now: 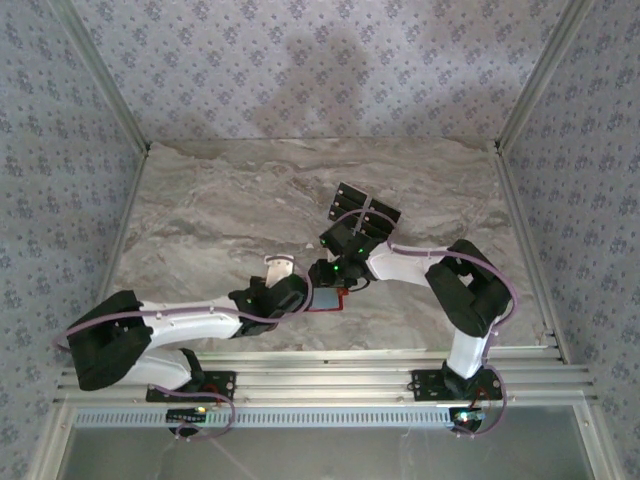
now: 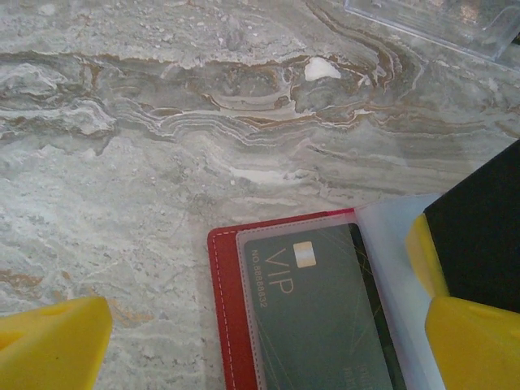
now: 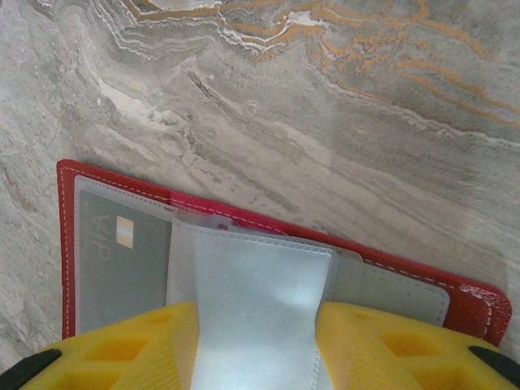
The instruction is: Put the credit cards into the card holder
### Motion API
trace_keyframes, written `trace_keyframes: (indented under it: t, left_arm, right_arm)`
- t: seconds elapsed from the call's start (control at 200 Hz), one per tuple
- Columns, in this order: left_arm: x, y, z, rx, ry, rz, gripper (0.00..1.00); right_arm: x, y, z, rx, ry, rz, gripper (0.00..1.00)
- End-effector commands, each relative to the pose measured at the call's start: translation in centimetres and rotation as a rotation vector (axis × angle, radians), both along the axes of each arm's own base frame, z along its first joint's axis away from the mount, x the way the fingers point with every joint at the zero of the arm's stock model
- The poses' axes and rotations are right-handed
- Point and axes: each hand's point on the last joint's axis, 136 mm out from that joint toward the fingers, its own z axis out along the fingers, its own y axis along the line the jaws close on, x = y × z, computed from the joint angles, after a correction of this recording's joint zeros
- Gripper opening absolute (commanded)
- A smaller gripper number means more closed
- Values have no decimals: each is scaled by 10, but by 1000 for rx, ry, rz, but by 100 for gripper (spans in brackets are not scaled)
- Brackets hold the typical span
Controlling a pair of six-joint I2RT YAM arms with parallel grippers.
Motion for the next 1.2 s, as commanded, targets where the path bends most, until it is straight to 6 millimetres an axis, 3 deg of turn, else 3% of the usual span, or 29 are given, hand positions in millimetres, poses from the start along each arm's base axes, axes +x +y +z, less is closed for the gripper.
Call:
trace_keyframes:
  t: [0.0,0.1,0.195,0.685,0.979,1.194]
  left_arm:
    - [-12,-12,-5,12,9,-53,99]
    - [-10,28,5,93,-13,135,100]
    - [-13,39,9,116,-19,157,100]
    - [-56,1,14,-215,56,-207,99]
    - [-51,-27,8,-194,75,-269,99]
    - [-39,-33,7,-172,53,-245,100]
  right_arm:
    - [-16,12,-11,17,74,10,49]
    - [-16,11,-11,14,74,9,49]
    - [-17,11,-11,17,77,10,49]
    - [-17,11,-12,12,82,4,49]
    - [-18,11,-13,9,87,2,49]
    - [-18,10,-12,11,90,2,50]
